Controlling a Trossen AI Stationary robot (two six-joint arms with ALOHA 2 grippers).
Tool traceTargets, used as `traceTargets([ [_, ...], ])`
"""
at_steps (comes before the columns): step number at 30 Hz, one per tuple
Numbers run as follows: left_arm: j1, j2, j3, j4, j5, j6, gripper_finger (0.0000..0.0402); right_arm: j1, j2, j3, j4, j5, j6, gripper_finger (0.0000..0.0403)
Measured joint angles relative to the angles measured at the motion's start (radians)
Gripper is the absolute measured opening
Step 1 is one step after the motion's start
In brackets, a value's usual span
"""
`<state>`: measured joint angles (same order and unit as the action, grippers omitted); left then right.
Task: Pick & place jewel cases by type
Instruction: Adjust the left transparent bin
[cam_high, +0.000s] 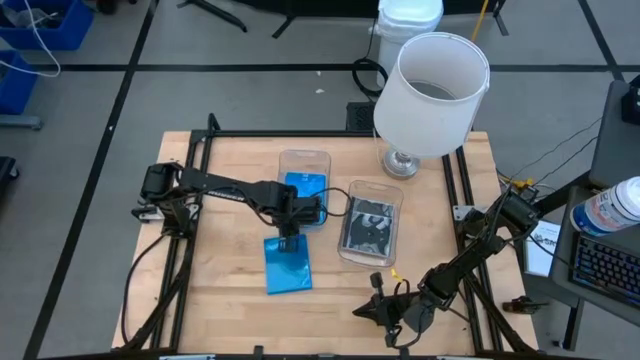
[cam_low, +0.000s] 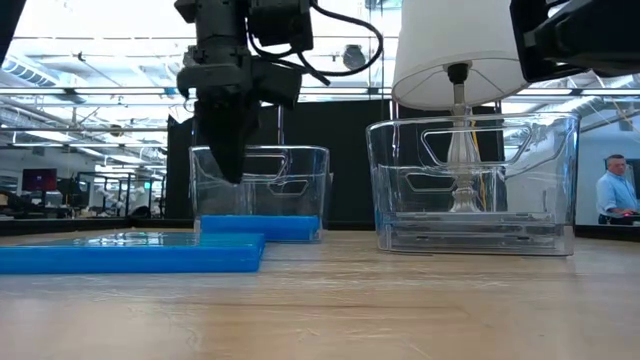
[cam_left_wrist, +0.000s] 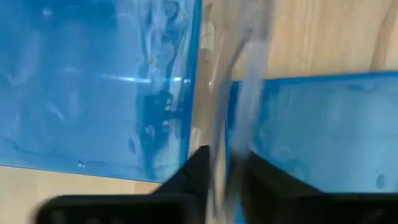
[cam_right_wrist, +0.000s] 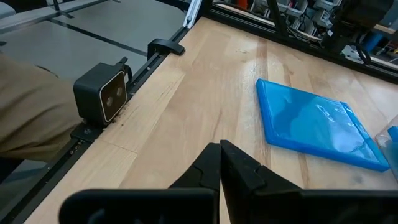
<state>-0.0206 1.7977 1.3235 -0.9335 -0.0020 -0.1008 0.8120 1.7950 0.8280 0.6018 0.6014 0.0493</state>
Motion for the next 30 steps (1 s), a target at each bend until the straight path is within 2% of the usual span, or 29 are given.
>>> traceTargets([
  [2, 0.003, 0.0, 0.0, 0.001, 0.009, -0.026, 0.0026, 0.0, 0.0, 0.0, 0.0, 0.0, -0.009, 0.0],
  [4, 0.0, 0.0, 0.0, 0.005, 0.006, -0.052, 0.0013, 0.0, 0.0, 0.0, 0.0, 0.0, -0.01, 0.0],
  [8, -0.02, 0.0, 0.0, 0.004, 0.005, -0.128, 0.0021, 0.0, 0.0, 0.0, 0.001, -0.002, -0.029, 0.0],
  [11, -0.039, 0.0, 0.0, -0.003, 0.002, -0.161, 0.001, -0.001, 0.0, 0.0, 0.0, -0.003, -0.042, 0.0],
  [20, -0.072, -0.001, 0.0, -0.069, 0.001, -0.107, 0.0012, -0.011, 0.0, 0.0, 0.0, -0.009, -0.069, 0.0],
  [24, -0.072, -0.002, 0.0, -0.087, 0.002, -0.119, 0.0009, -0.021, 0.0, 0.0, 0.003, -0.06, -0.06, 0.0],
  [30, -0.075, -0.002, 0.0, -0.115, 0.0, -0.135, 0.0009, -0.021, 0.0, 0.0, 0.028, -0.061, -0.038, 0.0],
])
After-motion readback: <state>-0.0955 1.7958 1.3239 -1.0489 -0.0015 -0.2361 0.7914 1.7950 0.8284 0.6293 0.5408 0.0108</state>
